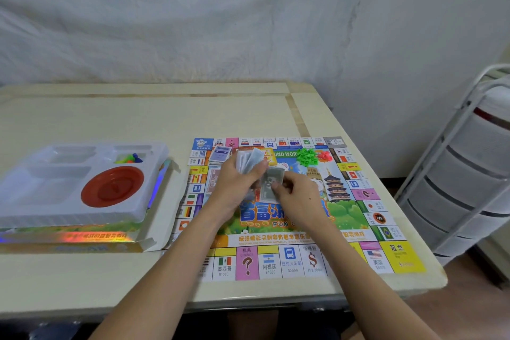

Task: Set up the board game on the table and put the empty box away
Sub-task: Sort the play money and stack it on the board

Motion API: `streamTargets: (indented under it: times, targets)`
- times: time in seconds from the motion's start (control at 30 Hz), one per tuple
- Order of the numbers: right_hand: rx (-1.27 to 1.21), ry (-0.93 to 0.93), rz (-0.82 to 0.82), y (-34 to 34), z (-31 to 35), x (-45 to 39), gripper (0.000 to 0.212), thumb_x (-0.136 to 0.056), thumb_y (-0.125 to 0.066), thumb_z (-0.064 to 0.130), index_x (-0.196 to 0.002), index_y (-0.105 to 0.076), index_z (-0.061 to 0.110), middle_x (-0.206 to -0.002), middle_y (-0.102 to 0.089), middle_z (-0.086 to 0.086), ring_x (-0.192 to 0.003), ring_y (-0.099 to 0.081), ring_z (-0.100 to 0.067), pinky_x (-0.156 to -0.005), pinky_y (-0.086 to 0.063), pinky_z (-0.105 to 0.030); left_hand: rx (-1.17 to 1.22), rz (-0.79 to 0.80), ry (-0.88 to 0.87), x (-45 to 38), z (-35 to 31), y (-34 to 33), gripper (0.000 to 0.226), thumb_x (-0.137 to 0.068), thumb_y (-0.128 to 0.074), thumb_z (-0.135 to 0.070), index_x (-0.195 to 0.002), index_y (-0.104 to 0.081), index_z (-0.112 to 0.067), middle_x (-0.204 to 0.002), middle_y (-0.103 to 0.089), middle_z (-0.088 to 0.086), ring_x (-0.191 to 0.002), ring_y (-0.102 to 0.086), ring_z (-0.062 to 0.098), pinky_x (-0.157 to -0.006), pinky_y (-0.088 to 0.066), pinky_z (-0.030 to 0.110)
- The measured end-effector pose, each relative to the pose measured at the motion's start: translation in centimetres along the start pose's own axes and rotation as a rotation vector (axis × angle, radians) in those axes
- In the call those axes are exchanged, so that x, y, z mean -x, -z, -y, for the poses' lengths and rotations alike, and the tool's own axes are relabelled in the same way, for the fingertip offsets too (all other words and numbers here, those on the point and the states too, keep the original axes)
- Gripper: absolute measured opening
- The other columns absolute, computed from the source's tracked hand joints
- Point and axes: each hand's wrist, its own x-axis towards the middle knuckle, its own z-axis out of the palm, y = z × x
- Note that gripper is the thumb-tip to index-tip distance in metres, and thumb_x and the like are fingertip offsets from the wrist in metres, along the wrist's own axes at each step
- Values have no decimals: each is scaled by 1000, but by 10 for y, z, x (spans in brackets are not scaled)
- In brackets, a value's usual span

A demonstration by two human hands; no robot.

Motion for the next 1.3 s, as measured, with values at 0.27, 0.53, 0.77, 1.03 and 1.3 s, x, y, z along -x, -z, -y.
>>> streamTargets:
  times: [0.27,0.53,0.77,1.03,1.3]
  targets:
    - [-100,-81,90,-11,24,-26,9,-91,-62,18,-99,-63,14,-59,-54,5,-52,-52,-10,-51,-40,-23,-512,-31,-174,-45,-18,39,28,-75,-79,-10,-98,-66,-21,-91,-68,-2,-83,-61,16,-69,-45,28]
    - [120,-138,88,-35,25,-50,13,-87,-57,9,-85,-68,2,-77,-66,-9,-66,-58,-21,-53,-45,-22,-790,-42,-121,-65,-6,41,23,-78,-75,-9,-95,-59,-13,-87,-59,1,-79,-54,19,-55,-33,21]
    - [427,-83,87,-53,22,-50,17,-93,-54,22,-101,-64,9,-109,-63,-11,-103,-59,-31,-87,-48,-39,-920,-62,-186,-69,7,35,33,-81,-72,-5,-114,-65,-8,-113,-69,12,-105,-63,30,-83,-49,32]
    - [444,38,69,-59,16,-41,26,-95,-47,12,-113,-61,24,-109,-59,-5,-105,-53,-30,-93,-32,-45,-776,-143,-269,-67,2,41,23,-91,-59,-6,-113,-59,-10,-101,-66,5,-87,-64,17,-60,-41,14]
    - [330,2,45,-52,23,-40,24,-99,-45,12,-111,-63,22,-110,-57,-4,-101,-56,-27,-94,-31,-45,664,-83,259,-55,-27,69,28,-94,-40,-13,-113,-49,-30,-77,-46,8,-57,-43,17,-51,-41,24]
